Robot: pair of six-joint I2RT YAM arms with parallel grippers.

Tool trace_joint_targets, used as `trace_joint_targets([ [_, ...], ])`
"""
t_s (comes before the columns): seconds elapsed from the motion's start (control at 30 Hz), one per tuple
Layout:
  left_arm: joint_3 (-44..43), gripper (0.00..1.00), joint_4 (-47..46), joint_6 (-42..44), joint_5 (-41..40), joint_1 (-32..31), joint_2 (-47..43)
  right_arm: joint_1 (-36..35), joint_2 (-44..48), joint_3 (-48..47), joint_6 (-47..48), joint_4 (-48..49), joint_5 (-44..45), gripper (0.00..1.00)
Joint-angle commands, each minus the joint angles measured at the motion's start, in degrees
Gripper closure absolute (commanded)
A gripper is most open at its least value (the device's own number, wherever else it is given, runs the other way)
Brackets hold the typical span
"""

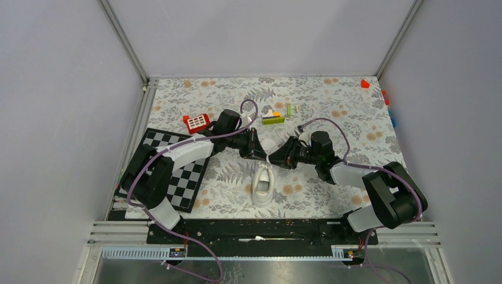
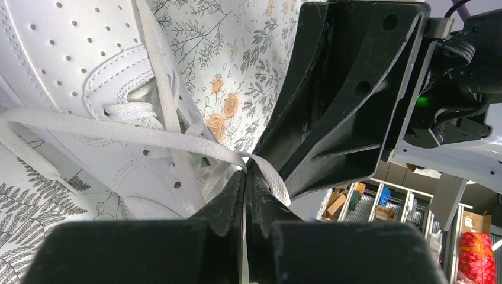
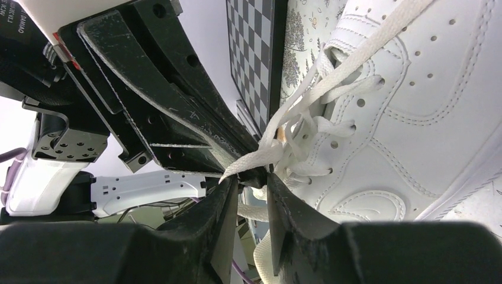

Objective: Tie the shoes
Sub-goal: Cross the shoelace with the shoelace.

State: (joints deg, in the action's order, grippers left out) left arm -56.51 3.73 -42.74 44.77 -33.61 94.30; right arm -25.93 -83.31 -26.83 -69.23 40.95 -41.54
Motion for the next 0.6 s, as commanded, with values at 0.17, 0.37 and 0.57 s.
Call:
trace_joint_targets([
  [0.17, -0.05, 1.00, -7.38, -2.87, 3.28, 0.06, -0.63, -1.14, 1.06, -2.22, 4.29, -2.96, -0.74, 0.65],
  [0.37, 1.06, 1.00, -10.73, -5.71, 4.59, 0.56, -0.21, -1.14, 1.65, -3.06, 6.14, -5.00, -1.36, 0.67],
  [0.57, 3.18, 1.00, -17.69, -10.46, 6.16, 1.16, 0.73, -1.31, 1.58, -3.51, 7.47, -6.00, -2.37, 0.64],
])
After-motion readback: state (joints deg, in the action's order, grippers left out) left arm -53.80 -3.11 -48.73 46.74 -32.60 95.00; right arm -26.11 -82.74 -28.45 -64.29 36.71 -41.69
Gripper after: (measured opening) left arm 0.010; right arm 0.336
